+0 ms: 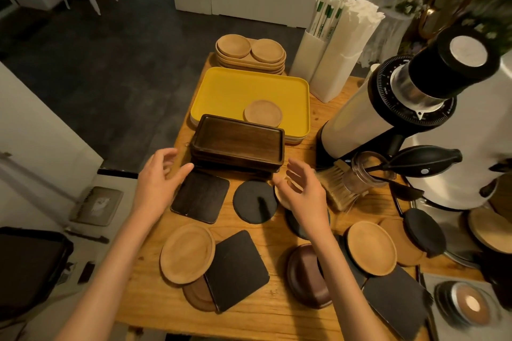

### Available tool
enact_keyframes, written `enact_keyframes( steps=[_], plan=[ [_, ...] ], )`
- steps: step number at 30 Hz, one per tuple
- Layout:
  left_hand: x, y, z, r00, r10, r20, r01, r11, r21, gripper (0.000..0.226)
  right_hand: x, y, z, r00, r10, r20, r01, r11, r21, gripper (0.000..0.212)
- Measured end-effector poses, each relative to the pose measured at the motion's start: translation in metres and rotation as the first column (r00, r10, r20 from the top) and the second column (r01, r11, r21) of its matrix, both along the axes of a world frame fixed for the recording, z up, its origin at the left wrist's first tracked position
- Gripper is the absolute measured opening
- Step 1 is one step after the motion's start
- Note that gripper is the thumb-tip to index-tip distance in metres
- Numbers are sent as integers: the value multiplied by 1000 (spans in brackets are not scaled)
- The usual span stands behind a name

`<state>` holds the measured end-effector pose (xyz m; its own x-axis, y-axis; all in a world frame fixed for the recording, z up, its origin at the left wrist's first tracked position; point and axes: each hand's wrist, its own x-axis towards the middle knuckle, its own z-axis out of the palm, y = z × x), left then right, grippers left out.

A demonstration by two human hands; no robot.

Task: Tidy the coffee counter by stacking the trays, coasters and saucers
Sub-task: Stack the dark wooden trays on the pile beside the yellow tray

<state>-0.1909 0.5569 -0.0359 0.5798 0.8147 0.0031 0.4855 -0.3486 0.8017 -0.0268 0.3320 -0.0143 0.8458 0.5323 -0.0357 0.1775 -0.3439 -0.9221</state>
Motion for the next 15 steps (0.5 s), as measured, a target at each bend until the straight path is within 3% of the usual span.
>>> enact_keyframes(
  steps=[5,9,15],
  plan=[
    [-31,-24,3,999,37,28,-38,999,33,20,-24,-29,1,996,22,-85,-21,1000,8,22],
    [-48,-56,3,998,-29,51,31,999,-27,25,-51,-57,-5,983,-9,-183,13,1000,20,16],
    [-55,-88,-5,985,-138,107,160,958,-237,43,-84,-97,-17,981,-105,-165,91,992,-90,16]
  ],
)
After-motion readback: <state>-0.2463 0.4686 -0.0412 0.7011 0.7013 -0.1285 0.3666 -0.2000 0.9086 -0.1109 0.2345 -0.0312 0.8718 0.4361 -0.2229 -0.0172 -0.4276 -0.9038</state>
